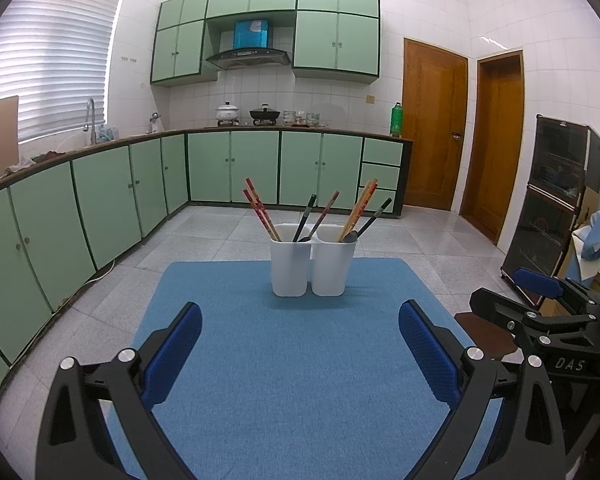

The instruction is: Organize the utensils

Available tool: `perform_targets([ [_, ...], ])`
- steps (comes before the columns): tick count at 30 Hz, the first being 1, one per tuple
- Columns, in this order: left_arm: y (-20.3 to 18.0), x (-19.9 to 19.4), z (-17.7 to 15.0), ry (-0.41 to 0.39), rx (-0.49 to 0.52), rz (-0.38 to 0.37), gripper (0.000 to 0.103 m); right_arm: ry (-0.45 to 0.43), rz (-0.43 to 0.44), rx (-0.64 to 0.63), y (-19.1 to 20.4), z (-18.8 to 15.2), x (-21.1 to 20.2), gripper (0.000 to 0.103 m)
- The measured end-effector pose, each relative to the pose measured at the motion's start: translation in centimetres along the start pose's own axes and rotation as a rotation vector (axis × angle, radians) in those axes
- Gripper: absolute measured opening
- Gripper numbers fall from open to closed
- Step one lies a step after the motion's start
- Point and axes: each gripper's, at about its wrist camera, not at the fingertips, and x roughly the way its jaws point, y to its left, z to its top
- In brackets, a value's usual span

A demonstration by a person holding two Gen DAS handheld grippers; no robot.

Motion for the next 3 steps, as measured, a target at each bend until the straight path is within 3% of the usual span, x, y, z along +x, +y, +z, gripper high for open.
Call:
perform_targets([
  [3,-0.16,-0.03,0.08,0.002,-0.001,0.001,0.097,0.0,0.0,0.0,-0.01,-0.03,-0.03,0.097],
])
